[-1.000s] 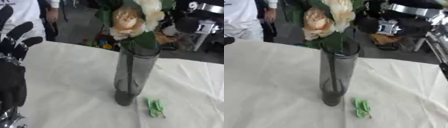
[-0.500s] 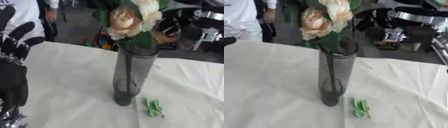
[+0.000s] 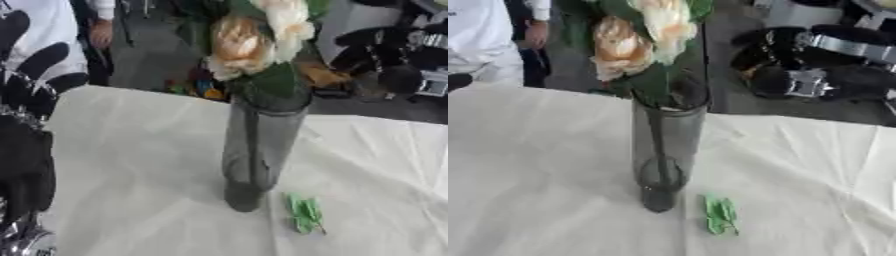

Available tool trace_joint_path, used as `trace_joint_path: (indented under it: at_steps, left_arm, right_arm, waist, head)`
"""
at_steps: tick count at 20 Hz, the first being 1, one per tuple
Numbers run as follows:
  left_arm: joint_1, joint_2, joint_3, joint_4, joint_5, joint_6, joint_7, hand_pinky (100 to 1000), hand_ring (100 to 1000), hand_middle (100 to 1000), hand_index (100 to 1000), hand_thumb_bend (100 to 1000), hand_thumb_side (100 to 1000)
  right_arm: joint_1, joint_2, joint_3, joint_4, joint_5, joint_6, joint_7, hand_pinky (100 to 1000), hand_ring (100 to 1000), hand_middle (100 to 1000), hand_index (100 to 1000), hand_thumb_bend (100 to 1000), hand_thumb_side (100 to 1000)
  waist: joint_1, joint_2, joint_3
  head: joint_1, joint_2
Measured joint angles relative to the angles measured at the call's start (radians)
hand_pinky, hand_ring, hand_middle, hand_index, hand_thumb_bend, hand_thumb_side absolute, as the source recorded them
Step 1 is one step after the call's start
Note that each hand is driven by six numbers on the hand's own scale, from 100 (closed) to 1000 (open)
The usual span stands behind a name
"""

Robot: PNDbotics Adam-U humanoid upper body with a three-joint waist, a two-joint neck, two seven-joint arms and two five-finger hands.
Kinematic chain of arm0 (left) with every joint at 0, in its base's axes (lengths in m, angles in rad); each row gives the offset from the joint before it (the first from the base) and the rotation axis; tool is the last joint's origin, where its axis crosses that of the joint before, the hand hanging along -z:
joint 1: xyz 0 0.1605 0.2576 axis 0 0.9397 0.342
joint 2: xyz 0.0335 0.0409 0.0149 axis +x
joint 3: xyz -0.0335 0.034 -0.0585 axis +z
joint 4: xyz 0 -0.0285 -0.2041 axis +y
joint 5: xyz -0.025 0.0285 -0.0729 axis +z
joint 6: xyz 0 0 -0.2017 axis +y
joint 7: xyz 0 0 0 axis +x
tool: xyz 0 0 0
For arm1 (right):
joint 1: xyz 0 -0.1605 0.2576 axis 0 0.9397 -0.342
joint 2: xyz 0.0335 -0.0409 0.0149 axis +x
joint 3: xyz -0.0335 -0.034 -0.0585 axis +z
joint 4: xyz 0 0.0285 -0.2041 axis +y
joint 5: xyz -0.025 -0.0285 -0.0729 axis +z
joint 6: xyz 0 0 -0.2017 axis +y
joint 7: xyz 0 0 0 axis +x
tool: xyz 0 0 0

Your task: Arrange flowers into the vase.

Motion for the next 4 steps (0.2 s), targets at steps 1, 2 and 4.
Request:
trace_joint_path:
  at_steps: [1, 2, 4]
  left_arm:
    - [0.0, 0.0, 0.001, 0.0, -0.001, -0.001, 0.001, 731, 825, 907, 919, 100, 1000]
    - [0.0, 0.0, 0.001, 0.0, -0.003, -0.001, 0.001, 732, 826, 908, 919, 100, 1000]
    - [0.0, 0.0, 0.002, 0.0, -0.005, -0.002, 0.004, 732, 826, 908, 919, 100, 1000]
  right_arm:
    - [0.013, -0.005, -0.006, -0.003, -0.001, -0.001, -0.006, 888, 904, 829, 1000, 711, 773]
    - [0.025, -0.009, -0.014, -0.009, -0.002, -0.002, -0.012, 888, 903, 827, 1000, 708, 774]
    - [0.054, -0.017, -0.032, -0.022, -0.009, -0.005, -0.029, 887, 900, 824, 1000, 703, 778]
  waist:
    - [0.002, 0.0, -0.001]
    - [0.002, 0.0, -0.003]
    - [0.005, 0.0, -0.006]
  head:
    - [0.0, 0.0]
    - [0.0, 0.0]
    - [0.0, 0.0]
